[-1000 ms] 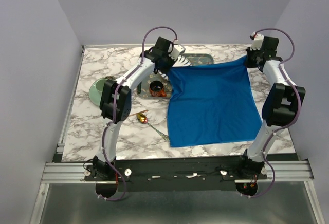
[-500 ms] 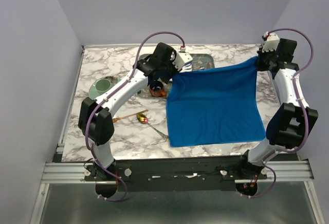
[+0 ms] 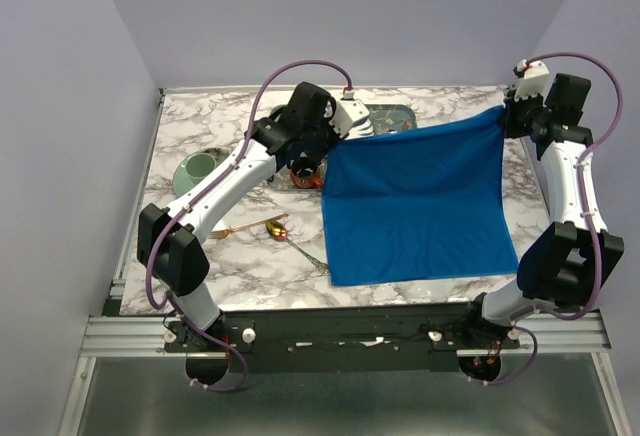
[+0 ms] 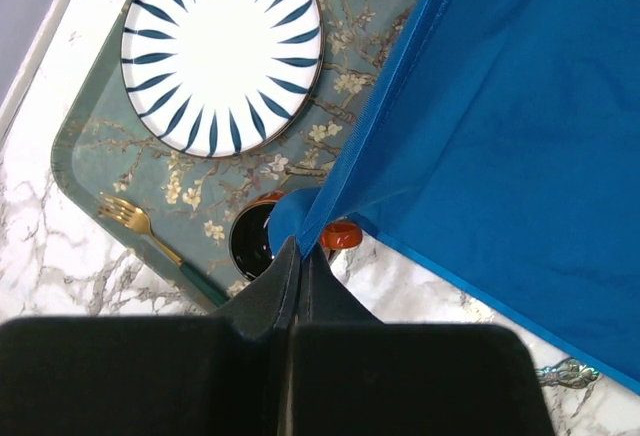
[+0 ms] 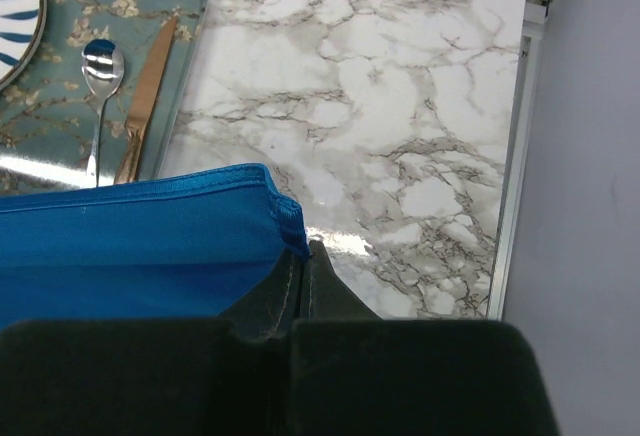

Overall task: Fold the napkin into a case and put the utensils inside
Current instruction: Fold and flatten the napkin at the center of the board.

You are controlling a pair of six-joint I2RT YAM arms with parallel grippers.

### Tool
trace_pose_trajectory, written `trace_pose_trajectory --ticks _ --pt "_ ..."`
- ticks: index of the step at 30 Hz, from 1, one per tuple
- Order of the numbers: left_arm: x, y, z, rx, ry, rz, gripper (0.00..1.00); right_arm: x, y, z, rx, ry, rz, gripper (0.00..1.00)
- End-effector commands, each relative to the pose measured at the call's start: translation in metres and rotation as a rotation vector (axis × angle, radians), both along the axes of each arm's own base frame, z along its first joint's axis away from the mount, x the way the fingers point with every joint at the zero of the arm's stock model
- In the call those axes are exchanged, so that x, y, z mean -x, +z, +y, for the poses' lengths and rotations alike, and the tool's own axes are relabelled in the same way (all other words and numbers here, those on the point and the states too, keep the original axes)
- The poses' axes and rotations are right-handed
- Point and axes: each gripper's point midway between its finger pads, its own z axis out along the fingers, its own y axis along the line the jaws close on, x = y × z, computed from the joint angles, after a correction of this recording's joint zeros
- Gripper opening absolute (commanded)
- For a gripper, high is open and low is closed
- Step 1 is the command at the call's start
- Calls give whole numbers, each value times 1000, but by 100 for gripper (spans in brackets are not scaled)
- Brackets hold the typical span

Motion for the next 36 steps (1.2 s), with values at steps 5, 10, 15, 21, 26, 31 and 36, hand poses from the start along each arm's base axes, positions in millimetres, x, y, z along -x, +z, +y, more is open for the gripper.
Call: trace_pose_trajectory --ticks 5,10,15,21,26,31,36 --pt "39 -46 -3 -78 -9 88 0 21 -25 -1 52 57 74 1" --pt "68 -80 0 -108 -15 168 0 36 -48 -3 75 60 145 1" --pt "96 -108 5 -127 -43 243 0 61 -79 -4 99 76 231 1" --pt "131 -117 -6 -95 -113 323 0 88 -93 -25 124 34 261 1" --pt "152 -130 -12 -121 -149 361 0 109 -111 -26 156 69 308 1" --pt "169 -143 -16 -158 -190 381 0 124 -123 -23 183 95 336 1" --pt "182 -155 -19 -189 -220 404 0 134 -135 -24 195 98 366 3"
